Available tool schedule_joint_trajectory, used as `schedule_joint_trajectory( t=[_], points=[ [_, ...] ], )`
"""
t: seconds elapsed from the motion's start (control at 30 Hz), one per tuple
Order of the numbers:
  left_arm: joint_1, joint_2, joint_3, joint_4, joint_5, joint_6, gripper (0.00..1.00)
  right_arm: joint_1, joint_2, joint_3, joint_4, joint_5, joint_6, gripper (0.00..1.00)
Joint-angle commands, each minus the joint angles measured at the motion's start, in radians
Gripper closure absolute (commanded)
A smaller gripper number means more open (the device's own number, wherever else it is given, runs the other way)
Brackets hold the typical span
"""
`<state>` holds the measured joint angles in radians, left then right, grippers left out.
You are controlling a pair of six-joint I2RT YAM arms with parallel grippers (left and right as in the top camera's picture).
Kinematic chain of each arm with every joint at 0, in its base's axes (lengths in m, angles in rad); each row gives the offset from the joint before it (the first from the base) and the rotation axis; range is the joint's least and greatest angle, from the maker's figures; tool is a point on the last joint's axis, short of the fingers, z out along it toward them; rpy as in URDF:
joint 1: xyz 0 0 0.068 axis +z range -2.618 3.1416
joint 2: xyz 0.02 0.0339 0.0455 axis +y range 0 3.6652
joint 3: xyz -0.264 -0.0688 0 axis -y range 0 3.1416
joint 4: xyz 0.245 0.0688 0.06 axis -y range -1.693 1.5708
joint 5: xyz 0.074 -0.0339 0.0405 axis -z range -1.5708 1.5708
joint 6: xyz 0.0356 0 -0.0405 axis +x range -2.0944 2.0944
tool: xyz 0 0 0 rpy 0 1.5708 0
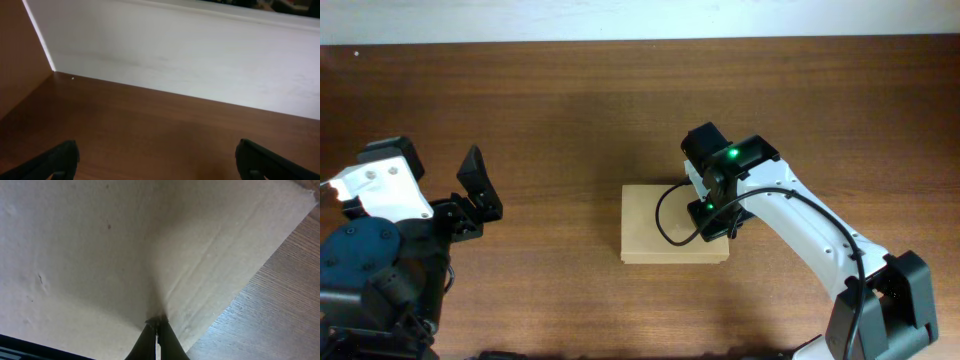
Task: Pack container
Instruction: 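Press down on the closed lid with the right gripper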
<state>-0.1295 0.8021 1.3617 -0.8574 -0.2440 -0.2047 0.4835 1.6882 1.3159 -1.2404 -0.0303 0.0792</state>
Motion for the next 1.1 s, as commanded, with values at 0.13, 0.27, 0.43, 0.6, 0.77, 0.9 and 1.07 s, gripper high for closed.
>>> schedule_joint_trajectory(
  t=[0.13,0.27,0.43,0.6,0.77,0.9,1.07],
  points=[
    [0.004,0.001,0.012,-0.008,-0.007,0.02,0.0,0.046,-0.006,0.131,-0.034,-0.026,0.011,0.96],
    [0.004,0.002,0.012,-0.015,-0.007,0.02,0.01,0.116,-0.005,0.145,-0.01,-0.056,0.008,0.92],
    [0.004,0.005,0.012,-0.015,-0.007,0.02,0.0,0.235,-0.004,0.145,0.053,-0.044,0.008,0.86],
    [0.004,0.005,0.012,-0.015,-0.007,0.02,0.0,0.296,0.028,0.145,0.12,-0.04,0.007,0.86],
    [0.004,0.005,0.012,-0.018,-0.007,0.02,0.0,0.296,0.084,0.144,0.119,-0.041,0.004,0.92],
    [0.004,0.005,0.012,-0.019,-0.007,0.02,0.0,0.296,0.135,0.144,0.12,-0.045,0.003,0.95],
    [0.004,0.005,0.012,-0.019,-0.007,0.02,0.0,0.296,0.154,0.144,0.12,-0.045,0.003,0.96]
  ],
)
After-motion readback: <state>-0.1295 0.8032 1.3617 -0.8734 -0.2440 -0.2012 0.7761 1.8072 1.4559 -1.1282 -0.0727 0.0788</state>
